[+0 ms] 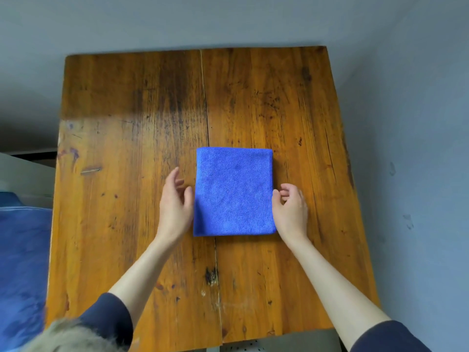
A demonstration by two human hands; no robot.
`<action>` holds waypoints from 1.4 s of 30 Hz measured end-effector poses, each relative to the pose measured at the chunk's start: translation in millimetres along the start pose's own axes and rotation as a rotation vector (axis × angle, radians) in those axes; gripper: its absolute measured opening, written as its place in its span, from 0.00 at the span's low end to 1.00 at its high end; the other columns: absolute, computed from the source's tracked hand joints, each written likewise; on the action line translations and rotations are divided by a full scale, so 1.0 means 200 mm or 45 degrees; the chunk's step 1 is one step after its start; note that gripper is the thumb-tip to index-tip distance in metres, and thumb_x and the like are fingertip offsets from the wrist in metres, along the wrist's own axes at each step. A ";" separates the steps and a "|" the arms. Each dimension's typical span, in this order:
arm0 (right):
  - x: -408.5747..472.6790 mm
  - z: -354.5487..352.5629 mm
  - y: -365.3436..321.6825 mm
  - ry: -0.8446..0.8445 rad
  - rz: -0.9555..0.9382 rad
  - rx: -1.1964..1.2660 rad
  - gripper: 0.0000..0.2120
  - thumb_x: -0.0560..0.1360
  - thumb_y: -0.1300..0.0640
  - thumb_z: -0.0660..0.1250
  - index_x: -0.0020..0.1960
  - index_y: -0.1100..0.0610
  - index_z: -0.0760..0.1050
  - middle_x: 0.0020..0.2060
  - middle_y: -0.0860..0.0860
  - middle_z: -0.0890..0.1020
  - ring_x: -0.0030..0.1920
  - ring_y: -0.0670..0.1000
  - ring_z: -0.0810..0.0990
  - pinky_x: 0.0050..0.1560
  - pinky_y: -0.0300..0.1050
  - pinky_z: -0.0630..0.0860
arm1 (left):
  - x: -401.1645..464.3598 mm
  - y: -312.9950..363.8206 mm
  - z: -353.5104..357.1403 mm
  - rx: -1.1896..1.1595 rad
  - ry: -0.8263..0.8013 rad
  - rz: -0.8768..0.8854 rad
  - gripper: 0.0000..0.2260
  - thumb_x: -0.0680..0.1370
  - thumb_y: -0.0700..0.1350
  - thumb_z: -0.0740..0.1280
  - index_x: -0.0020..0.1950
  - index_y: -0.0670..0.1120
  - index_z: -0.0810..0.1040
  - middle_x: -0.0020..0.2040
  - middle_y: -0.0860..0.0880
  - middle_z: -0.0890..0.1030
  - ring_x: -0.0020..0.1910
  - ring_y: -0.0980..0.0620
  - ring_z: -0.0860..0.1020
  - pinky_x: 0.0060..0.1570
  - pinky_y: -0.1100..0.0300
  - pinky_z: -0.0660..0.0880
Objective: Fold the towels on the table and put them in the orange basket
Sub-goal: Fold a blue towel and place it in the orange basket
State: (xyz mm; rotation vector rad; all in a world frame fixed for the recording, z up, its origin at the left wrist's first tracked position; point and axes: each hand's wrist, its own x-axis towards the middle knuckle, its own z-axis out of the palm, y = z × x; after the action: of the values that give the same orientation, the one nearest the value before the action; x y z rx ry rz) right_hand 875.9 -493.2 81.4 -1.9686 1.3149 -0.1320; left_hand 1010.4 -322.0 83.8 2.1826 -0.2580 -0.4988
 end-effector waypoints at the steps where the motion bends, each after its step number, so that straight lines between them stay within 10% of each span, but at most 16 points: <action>1: 0.03 0.00 -0.02 -0.040 0.098 0.038 0.14 0.78 0.54 0.62 0.61 0.59 0.73 0.55 0.53 0.78 0.57 0.55 0.76 0.55 0.46 0.70 | 0.03 0.01 -0.01 -0.017 0.004 -0.122 0.20 0.79 0.41 0.61 0.71 0.45 0.64 0.57 0.46 0.75 0.58 0.47 0.75 0.62 0.49 0.71; 14: 0.17 0.05 -0.07 -0.334 0.489 0.173 0.17 0.77 0.49 0.61 0.33 0.55 0.68 0.32 0.51 0.72 0.38 0.53 0.71 0.38 0.45 0.64 | 0.14 0.07 0.02 0.031 -0.355 -0.402 0.16 0.77 0.47 0.66 0.63 0.46 0.72 0.55 0.45 0.80 0.55 0.45 0.78 0.57 0.49 0.74; 24: 0.19 -0.04 -0.06 -0.613 0.448 0.428 0.05 0.75 0.58 0.63 0.48 0.58 0.74 0.49 0.55 0.81 0.46 0.51 0.78 0.48 0.48 0.73 | 0.13 0.11 0.01 -0.303 -0.471 -0.606 0.11 0.78 0.40 0.64 0.58 0.51 0.70 0.41 0.48 0.79 0.39 0.52 0.79 0.38 0.57 0.75; 32: 0.09 -0.15 -0.13 -0.891 0.419 0.462 0.21 0.76 0.61 0.62 0.68 0.56 0.65 0.56 0.53 0.79 0.52 0.52 0.79 0.49 0.52 0.77 | -0.05 0.17 -0.11 -0.451 -0.476 -0.770 0.11 0.79 0.37 0.62 0.57 0.51 0.73 0.47 0.46 0.79 0.45 0.47 0.77 0.45 0.49 0.74; 42: -0.22 -0.28 -0.63 -1.202 0.062 0.416 0.16 0.75 0.65 0.62 0.60 0.51 0.69 0.48 0.50 0.80 0.46 0.48 0.79 0.43 0.47 0.76 | -0.50 0.25 -0.70 -0.751 -0.139 -0.619 0.12 0.78 0.36 0.63 0.57 0.51 0.74 0.43 0.47 0.78 0.43 0.52 0.78 0.43 0.53 0.76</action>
State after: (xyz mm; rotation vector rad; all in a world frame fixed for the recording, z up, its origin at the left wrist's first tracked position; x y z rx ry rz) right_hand 924.6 -463.1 214.9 -1.4067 0.6511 0.5183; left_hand 980.4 -218.2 227.1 1.6265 0.3393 -0.8433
